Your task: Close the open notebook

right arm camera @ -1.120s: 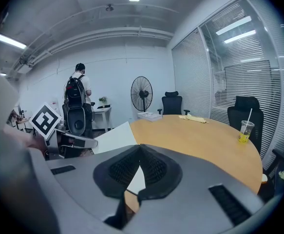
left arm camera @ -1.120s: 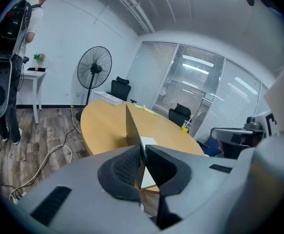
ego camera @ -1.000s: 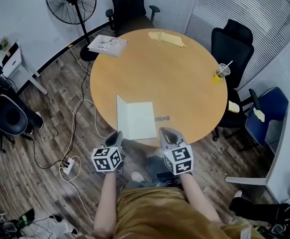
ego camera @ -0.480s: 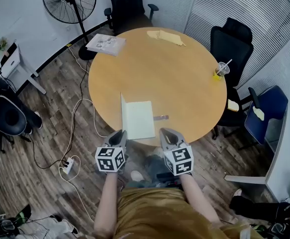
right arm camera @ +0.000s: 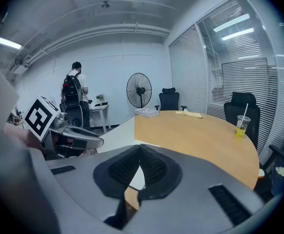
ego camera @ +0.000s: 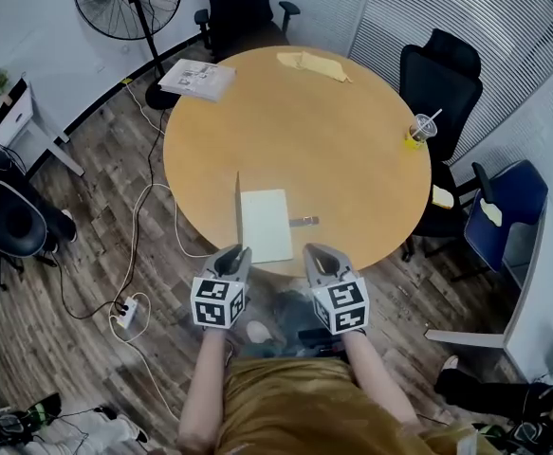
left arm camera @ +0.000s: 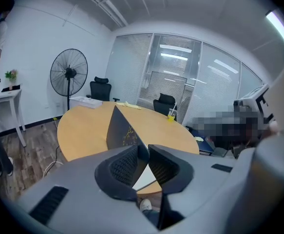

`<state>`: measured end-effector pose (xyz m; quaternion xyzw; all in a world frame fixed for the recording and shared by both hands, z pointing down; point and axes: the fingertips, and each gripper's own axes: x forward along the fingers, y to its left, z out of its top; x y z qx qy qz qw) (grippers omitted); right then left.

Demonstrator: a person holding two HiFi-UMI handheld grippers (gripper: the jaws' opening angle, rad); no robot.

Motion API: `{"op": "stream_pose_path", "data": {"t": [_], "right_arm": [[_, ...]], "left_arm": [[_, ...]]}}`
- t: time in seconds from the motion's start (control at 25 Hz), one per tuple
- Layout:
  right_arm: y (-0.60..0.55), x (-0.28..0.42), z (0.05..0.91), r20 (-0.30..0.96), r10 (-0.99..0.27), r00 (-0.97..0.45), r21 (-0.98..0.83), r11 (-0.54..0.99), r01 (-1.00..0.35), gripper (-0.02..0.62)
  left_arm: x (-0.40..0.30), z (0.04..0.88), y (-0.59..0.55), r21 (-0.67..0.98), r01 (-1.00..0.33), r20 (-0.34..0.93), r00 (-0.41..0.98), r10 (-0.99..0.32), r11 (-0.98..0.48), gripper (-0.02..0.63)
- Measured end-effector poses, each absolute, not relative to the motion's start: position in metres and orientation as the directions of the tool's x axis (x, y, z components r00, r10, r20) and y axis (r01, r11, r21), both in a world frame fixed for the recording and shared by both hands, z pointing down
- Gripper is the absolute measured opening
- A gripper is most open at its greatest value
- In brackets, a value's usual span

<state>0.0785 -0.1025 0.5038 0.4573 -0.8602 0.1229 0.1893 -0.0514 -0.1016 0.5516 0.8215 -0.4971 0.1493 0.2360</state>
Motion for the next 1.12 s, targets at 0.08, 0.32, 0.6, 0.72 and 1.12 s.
{"op": "stream_pose_path", "data": {"t": [0.08,0.32,0.6,0.72,1.12], "right_arm": [[-0.103,0.080,0.505,0.441,-0.741,-0.506,-0.038,0.548,-0.836,0.012],[-0.106,0.087,0.511,0.453,-0.740,-0.497,-0.041,0.539,-0.841,0.012],[-0.109,0.091,0.515,0.466,-0.740,-0.484,-0.044,0.527,-0.849,0.012],[-0.111,0.093,0.517,0.469,-0.741,-0.481,-0.045,0.524,-0.851,0.012],[-0.116,0.103,0.523,0.489,-0.739,-0.463,-0.047,0.507,-0.861,0.012]], "left_arm": [[-0.047,0.552,-0.102,0.243,-0.881,0.478,0.473,-0.740,-0.406,0.086],[-0.032,0.556,-0.104,0.252,-0.863,0.479,0.505,-0.718,-0.439,0.097],[-0.018,0.559,-0.106,0.273,-0.837,0.475,0.545,-0.690,-0.474,0.108],[-0.012,0.561,-0.106,0.274,-0.829,0.480,0.557,-0.678,-0.487,0.112],[0.008,0.571,-0.107,0.297,-0.790,0.491,0.608,-0.624,-0.536,0.126]]}}
